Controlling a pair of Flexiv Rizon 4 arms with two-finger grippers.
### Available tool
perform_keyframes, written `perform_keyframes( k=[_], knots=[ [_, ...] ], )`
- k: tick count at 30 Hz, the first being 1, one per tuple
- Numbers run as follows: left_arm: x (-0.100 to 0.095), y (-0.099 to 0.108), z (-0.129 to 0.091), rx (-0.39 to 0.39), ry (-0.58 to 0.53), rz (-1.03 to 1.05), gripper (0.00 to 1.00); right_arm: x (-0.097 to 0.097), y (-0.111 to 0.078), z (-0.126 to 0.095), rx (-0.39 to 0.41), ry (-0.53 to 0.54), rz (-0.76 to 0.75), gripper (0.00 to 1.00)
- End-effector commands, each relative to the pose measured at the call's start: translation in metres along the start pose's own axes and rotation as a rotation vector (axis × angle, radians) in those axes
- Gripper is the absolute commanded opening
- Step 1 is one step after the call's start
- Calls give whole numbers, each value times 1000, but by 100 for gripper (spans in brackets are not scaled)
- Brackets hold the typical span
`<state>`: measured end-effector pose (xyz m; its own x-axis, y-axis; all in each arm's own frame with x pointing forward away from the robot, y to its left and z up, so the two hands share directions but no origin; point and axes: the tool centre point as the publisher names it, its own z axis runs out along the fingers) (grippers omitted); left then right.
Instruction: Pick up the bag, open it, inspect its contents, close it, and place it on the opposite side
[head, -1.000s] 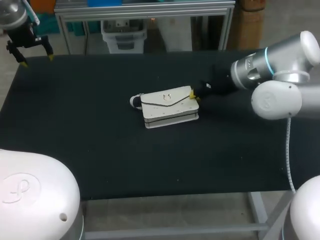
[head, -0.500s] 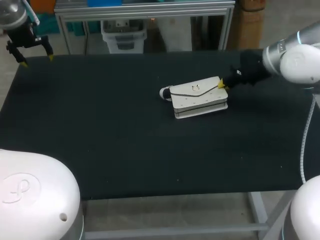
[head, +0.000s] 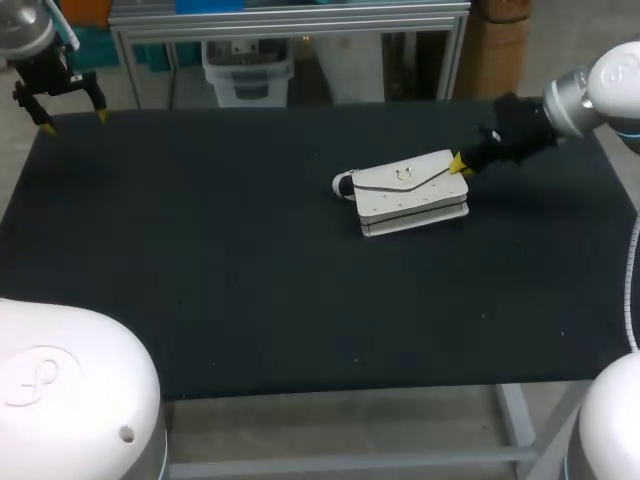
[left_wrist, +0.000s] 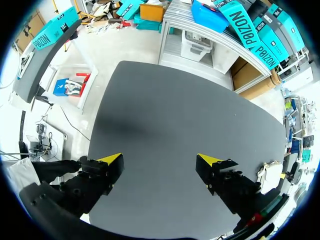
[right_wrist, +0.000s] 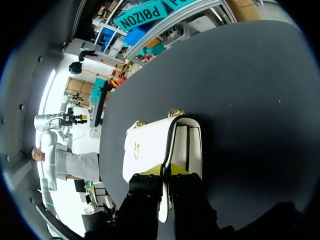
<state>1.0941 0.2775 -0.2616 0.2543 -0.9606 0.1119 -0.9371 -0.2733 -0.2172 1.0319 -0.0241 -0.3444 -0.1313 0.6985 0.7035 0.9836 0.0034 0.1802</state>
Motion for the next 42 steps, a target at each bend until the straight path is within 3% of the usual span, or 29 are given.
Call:
perform_keyframes(
  k=[1, 10, 20, 28, 33, 42],
  knots=[
    [0, -1, 0, -1, 0, 0, 100, -1, 4, -1, 57, 5, 0, 0],
    [0, -1, 0, -1, 0, 0, 100, -26, 57, -49, -102, -18, -5, 0],
    [0, -1, 0, -1, 0, 0, 100, -56, 110, -77, -190, 104, 17, 0],
    [0, -1, 0, -1, 0, 0, 100, -55, 140, -110, -267, 100, 21, 0],
    [0, -1, 0, -1, 0, 0, 100, -59, 157, -123, -274, 68, 30, 0],
    [0, -1, 0, -1, 0, 0, 100, -112, 165, -141, -304, 13, 120, 0]
  ],
)
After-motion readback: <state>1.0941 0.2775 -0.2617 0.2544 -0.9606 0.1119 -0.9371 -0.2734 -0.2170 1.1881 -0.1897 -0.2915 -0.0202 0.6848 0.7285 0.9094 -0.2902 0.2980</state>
